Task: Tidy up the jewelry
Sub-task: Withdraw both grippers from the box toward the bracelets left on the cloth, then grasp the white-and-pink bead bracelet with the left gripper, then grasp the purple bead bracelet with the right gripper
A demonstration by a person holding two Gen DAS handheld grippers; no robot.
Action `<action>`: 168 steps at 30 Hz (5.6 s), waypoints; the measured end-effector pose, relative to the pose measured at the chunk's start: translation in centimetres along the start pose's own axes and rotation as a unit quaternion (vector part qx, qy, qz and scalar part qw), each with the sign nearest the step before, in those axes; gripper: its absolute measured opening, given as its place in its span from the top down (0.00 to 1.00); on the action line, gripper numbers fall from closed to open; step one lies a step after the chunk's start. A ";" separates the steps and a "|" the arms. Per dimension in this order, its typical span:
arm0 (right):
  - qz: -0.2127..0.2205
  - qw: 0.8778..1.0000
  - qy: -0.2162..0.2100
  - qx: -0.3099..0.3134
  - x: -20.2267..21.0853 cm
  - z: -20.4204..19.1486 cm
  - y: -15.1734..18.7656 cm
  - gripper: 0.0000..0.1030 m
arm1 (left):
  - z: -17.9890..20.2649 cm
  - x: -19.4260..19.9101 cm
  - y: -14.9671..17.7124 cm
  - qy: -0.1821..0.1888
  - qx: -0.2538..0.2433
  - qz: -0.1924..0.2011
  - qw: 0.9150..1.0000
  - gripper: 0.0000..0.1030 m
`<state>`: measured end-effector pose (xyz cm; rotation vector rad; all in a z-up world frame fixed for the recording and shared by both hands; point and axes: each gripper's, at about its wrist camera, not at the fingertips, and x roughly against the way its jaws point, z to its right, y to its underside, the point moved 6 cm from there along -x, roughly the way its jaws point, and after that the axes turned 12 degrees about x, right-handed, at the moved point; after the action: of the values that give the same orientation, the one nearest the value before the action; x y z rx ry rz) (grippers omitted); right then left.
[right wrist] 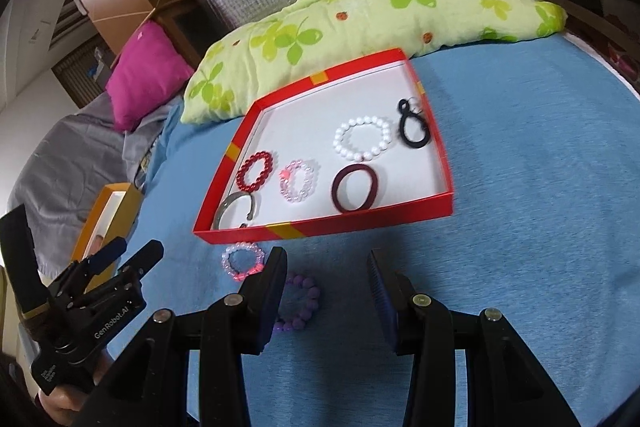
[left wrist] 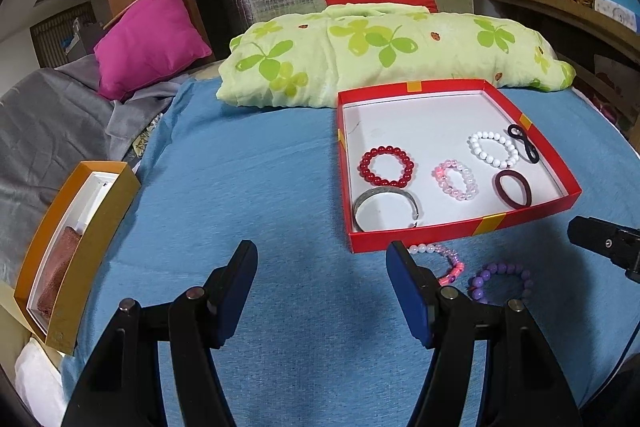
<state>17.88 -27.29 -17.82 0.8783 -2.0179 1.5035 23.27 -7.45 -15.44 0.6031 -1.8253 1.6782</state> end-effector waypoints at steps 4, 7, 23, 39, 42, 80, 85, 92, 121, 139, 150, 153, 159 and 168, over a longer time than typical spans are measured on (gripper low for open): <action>-0.011 1.000 -0.006 0.010 -0.8 -0.9 0.2 0.57 | -0.3 -0.1 0.1 -0.001 -0.005 -0.002 1.000 0.34; -0.021 1.000 -0.008 0.018 -1.4 -1.5 0.5 0.57 | -0.5 -0.3 0.1 -0.003 -0.007 -0.003 1.000 0.34; -0.073 0.996 -0.002 0.055 -3.6 -1.9 2.5 0.57 | -0.1 -1.5 0.7 -0.004 -0.022 -0.025 0.999 0.34; -0.076 0.993 0.048 0.078 -4.3 -1.5 3.2 0.85 | 0.8 -2.8 2.1 0.019 -0.023 -0.074 0.997 0.34; -0.075 0.993 0.061 0.061 -4.0 -0.1 2.9 0.85 | 1.1 -3.0 2.1 0.023 -0.022 -0.078 0.996 0.34; -0.093 0.995 0.042 0.009 -3.9 1.5 3.4 0.83 | 5.7 -6.2 3.8 0.102 0.005 -0.131 0.986 0.54; -0.093 0.995 0.046 0.011 -4.1 1.4 3.4 0.83 | 5.1 -6.0 4.0 0.102 0.012 -0.134 0.986 0.61; -0.093 0.994 0.051 0.014 -4.2 1.3 3.3 0.82 | 4.4 -5.9 4.1 0.096 0.016 -0.136 0.986 0.63; -0.091 0.994 0.060 0.021 -4.5 1.1 3.2 0.81 | 3.2 -3.8 6.3 0.101 -0.047 -0.122 0.986 0.63; -0.085 0.991 0.065 0.086 -4.2 0.3 3.3 0.87 | 2.1 -3.3 6.4 0.143 -0.028 -0.143 0.979 0.54; -0.090 0.992 0.057 0.067 -4.1 0.8 3.5 0.89 | 2.2 -3.8 6.5 0.146 -0.023 -0.144 0.978 0.38; -0.091 0.993 0.051 0.060 -4.1 0.9 3.5 0.89 | 2.0 -3.9 6.2 0.153 -0.010 -0.140 0.978 0.53; -0.095 0.995 0.015 0.032 -3.7 1.6 3.1 0.88 | 2.6 -3.5 6.3 0.184 -0.015 -0.142 0.973 0.88; -0.090 0.994 -0.016 0.063 -3.4 0.4 3.3 0.58 | 2.8 -3.2 6.4 0.193 -0.021 -0.144 0.970 0.90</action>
<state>17.83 -26.27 -22.43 1.1114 -1.8267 1.5372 20.97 -9.71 -22.42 0.4587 -1.4172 1.4394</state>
